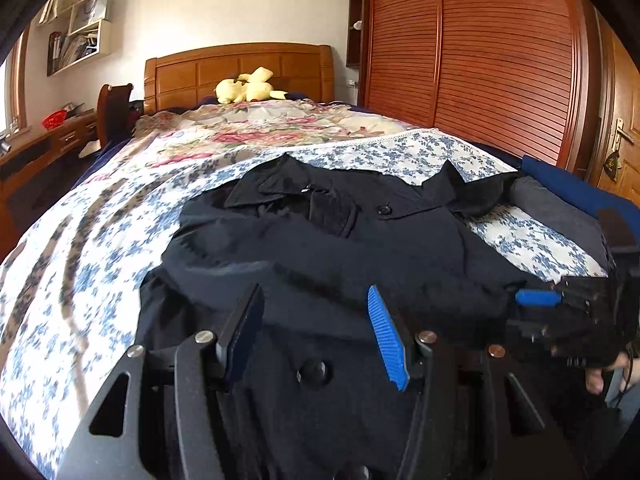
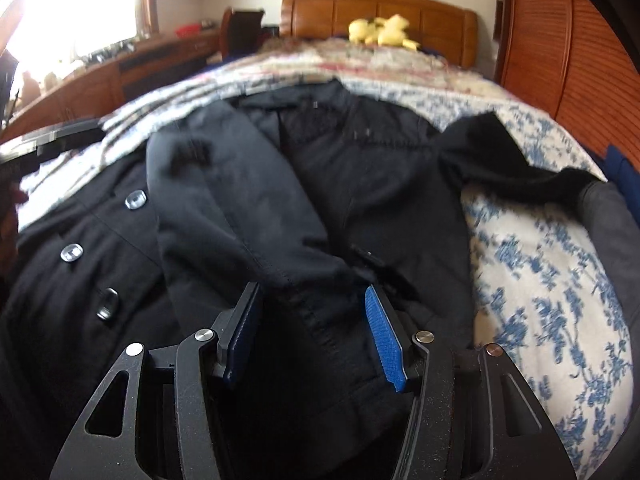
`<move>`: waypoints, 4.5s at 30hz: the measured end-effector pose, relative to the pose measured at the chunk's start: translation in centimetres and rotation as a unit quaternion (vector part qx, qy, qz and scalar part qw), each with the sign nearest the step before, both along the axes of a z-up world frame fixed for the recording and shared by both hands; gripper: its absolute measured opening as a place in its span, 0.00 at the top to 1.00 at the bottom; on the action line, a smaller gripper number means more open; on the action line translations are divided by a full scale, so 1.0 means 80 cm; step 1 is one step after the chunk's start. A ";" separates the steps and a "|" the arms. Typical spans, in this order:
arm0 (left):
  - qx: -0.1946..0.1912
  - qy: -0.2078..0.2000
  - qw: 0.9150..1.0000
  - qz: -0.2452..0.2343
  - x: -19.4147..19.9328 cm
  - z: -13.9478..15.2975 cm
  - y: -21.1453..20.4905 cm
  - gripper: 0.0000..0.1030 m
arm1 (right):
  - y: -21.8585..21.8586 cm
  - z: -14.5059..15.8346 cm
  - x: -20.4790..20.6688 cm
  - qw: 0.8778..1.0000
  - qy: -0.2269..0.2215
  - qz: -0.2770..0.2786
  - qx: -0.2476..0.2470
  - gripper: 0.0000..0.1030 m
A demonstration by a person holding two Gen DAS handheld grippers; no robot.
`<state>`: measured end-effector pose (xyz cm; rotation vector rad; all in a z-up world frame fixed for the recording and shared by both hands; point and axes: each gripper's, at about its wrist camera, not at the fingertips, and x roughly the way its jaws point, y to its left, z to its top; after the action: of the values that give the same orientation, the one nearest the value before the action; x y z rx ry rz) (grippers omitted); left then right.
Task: Fold large clothes
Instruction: 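Move the right tool to the other sleeve cuff and close on it, then lay the held sleeve across the coat front and open the right tool, then grasp the folded sleeve end again with the right tool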
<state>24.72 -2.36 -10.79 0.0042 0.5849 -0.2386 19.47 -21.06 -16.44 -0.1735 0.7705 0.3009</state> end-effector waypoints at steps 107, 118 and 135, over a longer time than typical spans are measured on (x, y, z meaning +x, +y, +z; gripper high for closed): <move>-0.011 -0.039 0.999 -0.011 0.029 -0.042 -0.014 0.48 | -0.012 0.081 0.107 1.000 -0.012 -0.004 -0.022 0.94; -0.011 -0.039 0.999 -0.011 0.029 -0.042 -0.014 0.48 | -0.069 0.089 0.114 0.996 -0.042 -0.059 -0.048 0.50; -0.009 -0.040 0.999 -0.012 0.029 -0.042 -0.014 0.48 | -0.160 0.010 0.198 0.978 0.042 -0.165 -0.119 0.49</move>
<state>27.01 -3.48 -14.16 0.0039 0.5043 -0.2655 35.28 -33.85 -15.66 -0.2544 0.9037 -0.1010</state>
